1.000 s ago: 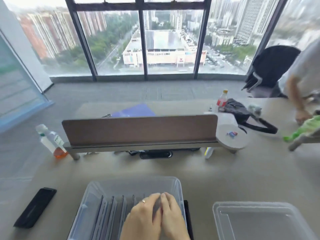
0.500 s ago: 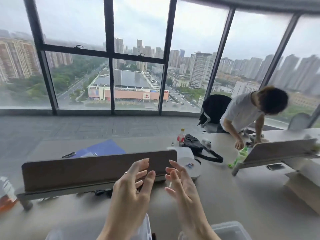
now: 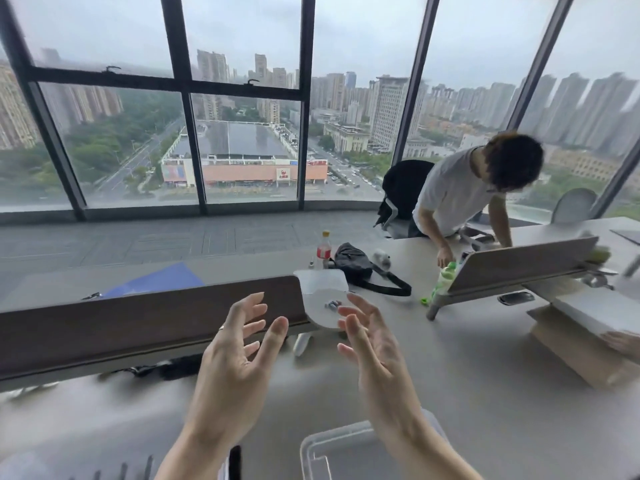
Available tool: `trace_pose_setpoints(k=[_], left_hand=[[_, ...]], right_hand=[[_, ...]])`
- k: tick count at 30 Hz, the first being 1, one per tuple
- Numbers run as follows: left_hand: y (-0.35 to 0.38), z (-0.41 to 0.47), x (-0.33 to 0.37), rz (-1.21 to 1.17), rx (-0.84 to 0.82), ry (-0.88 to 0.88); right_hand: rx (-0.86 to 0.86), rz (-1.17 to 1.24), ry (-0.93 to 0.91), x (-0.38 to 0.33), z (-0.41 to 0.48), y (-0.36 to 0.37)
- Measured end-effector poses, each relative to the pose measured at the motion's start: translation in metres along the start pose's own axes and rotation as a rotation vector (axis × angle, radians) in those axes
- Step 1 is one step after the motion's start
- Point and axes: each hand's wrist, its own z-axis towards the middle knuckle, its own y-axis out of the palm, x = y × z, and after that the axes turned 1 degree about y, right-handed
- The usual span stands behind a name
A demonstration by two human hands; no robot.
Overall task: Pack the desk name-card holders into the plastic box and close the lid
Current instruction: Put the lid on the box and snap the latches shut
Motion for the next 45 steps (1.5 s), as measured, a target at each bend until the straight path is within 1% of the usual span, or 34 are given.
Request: trace_pose_setpoints(k=[5, 9, 13, 17, 20, 24, 27, 29, 31, 35, 39, 42, 45], left_hand=[[0.074, 0.001, 0.008, 0.022, 0.064, -0.051], [0.118, -0.007, -0.011, 0.070, 0.073, -0.138], [0.149, -0.025, -0.064, 0.188, 0.034, -0.342], [0.177, -0.047, -0.136, 0.287, -0.062, -0.622], [0.198, -0.068, -0.194, 0.339, -0.121, -0.782], [0.216, -0.096, -0.258, 0.415, -0.135, -0.962], [0.227, -0.118, -0.289, 0.455, -0.180, -1.068], [0.232, -0.128, -0.302, 0.483, -0.182, -1.085], [0.236, -0.135, -0.314, 0.510, -0.156, -1.068], [0.242, -0.140, -0.329, 0.573, -0.129, -1.048], [0.237, -0.133, -0.327, 0.571, -0.091, -1.016], [0.223, -0.118, -0.309, 0.564, -0.061, -0.952], [0.202, -0.096, -0.274, 0.515, -0.005, -0.867]], right_hand=[[-0.058, 0.006, 0.003, 0.028, 0.029, -0.087], [-0.082, 0.031, 0.044, 0.059, 0.045, -0.139], [-0.072, -0.036, 0.156, 0.114, 0.057, -0.172], [-0.046, -0.103, 0.381, 0.200, 0.056, -0.190], [-0.037, -0.194, 0.522, 0.266, 0.046, -0.198], [-0.042, -0.428, 0.651, 0.340, 0.034, -0.216], [-0.037, -0.624, 0.723, 0.376, 0.023, -0.232], [-0.047, -0.711, 0.756, 0.391, 0.016, -0.234], [-0.077, -0.750, 0.781, 0.400, 0.009, -0.233], [-0.044, -0.699, 0.896, 0.416, 0.003, -0.230], [-0.015, -0.709, 0.937, 0.412, 0.008, -0.232], [-0.003, -0.678, 0.885, 0.386, 0.018, -0.233], [0.041, -0.596, 0.756, 0.343, 0.031, -0.235]])
